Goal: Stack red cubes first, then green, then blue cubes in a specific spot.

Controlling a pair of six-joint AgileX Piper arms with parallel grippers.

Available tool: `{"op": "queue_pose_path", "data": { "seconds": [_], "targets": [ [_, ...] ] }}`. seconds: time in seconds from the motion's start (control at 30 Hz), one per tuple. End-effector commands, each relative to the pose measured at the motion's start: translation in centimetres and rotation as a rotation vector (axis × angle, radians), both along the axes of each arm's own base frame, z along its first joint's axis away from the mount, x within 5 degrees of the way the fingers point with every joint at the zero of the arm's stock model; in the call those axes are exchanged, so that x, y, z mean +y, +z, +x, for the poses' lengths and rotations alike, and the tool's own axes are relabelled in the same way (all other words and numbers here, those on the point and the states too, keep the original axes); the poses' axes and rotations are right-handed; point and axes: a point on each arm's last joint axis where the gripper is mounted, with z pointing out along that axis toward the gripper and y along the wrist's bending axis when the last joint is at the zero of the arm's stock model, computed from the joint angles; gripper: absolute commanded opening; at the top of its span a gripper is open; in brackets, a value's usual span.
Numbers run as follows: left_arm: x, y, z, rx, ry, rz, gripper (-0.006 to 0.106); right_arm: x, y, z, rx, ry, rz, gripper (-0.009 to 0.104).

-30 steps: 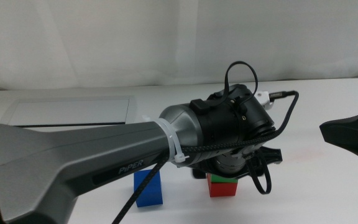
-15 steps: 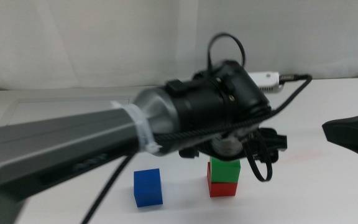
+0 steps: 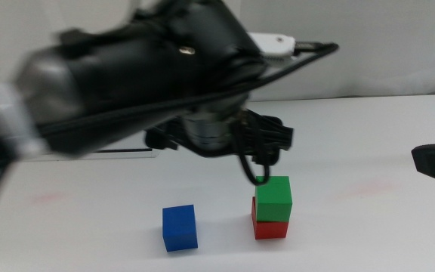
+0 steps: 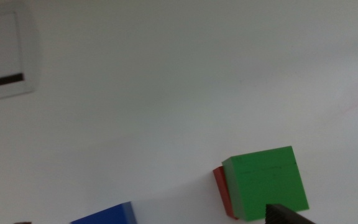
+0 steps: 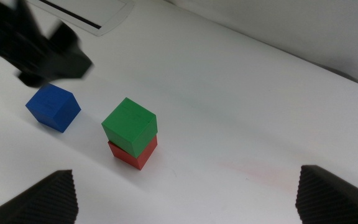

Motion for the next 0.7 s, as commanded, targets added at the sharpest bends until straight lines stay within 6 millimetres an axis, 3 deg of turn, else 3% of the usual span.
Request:
{"op": "queue_pose_path", "data": {
  "seconds": [0.0, 0.13, 0.33, 0.47, 0.67],
  "targets": [
    [2.1, 1.2, -1.1, 0.001, 0.038, 0.039, 0.093, -0.2, -0.1, -0.1, -0.002, 0.002, -0.009, 0.094],
    [4.5, 1.2, -2.9, -0.006, 0.066, 0.005, 0.093, -0.2, -0.1, -0.1, -0.002, 0.002, -0.009, 0.094],
    [7.6, -0.4, -5.4, 0.0, 0.165, -0.056, 0.093, -0.2, -0.1, -0.1, 0.001, -0.002, -0.005, 0.094],
    [7.9, -2.6, -5.9, 0.001, 0.195, -0.116, 0.093, -0.2, -0.1, -0.1, 0.001, -0.002, -0.005, 0.094],
    [7.3, -3.6, -5.5, 0.007, 0.217, -0.129, 0.093, -0.2, -0.1, -0.1, -0.006, -0.003, -0.003, 0.094]
  ]
}}
